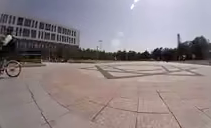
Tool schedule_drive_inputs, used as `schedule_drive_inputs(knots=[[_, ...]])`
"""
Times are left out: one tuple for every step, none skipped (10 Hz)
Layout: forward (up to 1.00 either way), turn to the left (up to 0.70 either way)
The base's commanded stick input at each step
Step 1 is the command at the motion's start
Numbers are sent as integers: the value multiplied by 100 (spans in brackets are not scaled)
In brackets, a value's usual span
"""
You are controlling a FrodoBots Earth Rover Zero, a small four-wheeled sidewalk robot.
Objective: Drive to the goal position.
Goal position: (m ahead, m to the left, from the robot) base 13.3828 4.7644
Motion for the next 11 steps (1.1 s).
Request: schedule_drive_inputs(knots=[[100, 4], [100, 0], [100, 7], [100, 29], [100, 24], [100, 0], [100, 0], [100, 0], [100, 0], [100, 9], [100, 11]])
